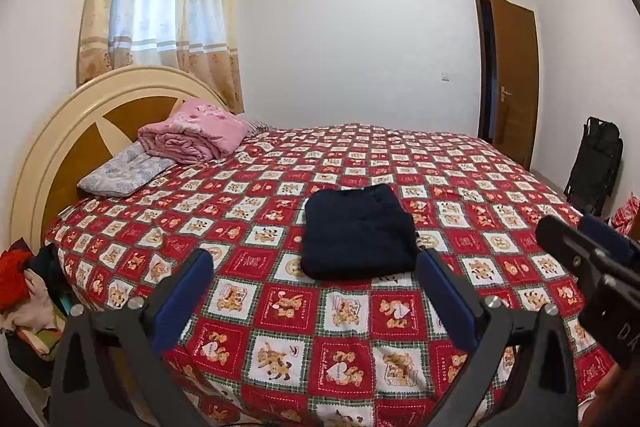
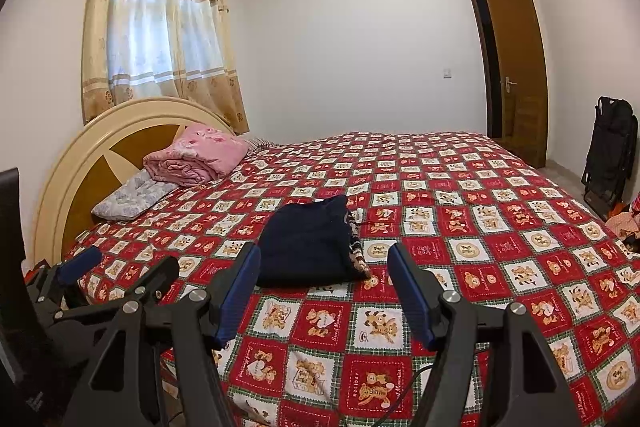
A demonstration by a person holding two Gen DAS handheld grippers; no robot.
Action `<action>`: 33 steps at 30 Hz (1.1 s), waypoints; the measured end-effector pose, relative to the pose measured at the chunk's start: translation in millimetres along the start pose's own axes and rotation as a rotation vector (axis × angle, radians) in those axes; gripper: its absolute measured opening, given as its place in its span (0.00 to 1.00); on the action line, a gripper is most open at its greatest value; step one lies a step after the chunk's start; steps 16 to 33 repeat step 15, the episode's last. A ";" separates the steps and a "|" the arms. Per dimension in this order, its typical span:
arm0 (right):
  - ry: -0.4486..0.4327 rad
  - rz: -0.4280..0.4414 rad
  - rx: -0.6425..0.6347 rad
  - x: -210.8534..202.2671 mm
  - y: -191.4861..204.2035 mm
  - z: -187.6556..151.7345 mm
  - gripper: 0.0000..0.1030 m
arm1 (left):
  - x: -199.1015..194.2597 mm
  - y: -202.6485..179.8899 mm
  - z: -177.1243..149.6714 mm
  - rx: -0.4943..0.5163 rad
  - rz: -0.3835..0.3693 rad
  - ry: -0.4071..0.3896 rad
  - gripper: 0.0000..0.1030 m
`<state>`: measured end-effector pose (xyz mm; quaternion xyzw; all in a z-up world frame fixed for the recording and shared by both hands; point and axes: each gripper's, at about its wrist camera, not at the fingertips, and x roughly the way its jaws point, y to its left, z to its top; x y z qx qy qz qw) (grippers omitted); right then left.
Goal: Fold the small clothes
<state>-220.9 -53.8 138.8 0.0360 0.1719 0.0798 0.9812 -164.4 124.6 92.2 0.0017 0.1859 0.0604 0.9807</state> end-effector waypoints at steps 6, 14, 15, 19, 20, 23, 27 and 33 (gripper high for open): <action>-0.007 -0.004 0.002 -2.2 0.6 0.6 0.65 | 0.3 -0.1 -0.5 -0.016 -0.030 0.021 1.00; -0.005 -0.005 0.011 -1.6 -0.6 0.5 0.65 | 0.0 -2.2 -0.9 -0.017 -0.050 0.025 1.00; -0.007 -0.006 0.012 -1.4 -1.1 0.5 0.65 | -0.2 -3.0 -0.7 -0.015 -0.048 0.025 1.00; -0.007 -0.006 0.012 -1.4 -1.1 0.5 0.65 | -0.2 -3.0 -0.7 -0.015 -0.048 0.025 1.00; -0.007 -0.006 0.012 -1.4 -1.1 0.5 0.65 | -0.2 -3.0 -0.7 -0.015 -0.048 0.025 1.00; -0.007 -0.006 0.012 -1.4 -1.1 0.5 0.65 | -0.2 -3.0 -0.7 -0.015 -0.048 0.025 1.00; -0.007 -0.006 0.012 -1.4 -1.1 0.5 0.65 | -0.2 -3.0 -0.7 -0.015 -0.048 0.025 1.00; -0.007 -0.006 0.012 -1.4 -1.1 0.5 0.65 | -0.2 -3.0 -0.7 -0.015 -0.048 0.025 1.00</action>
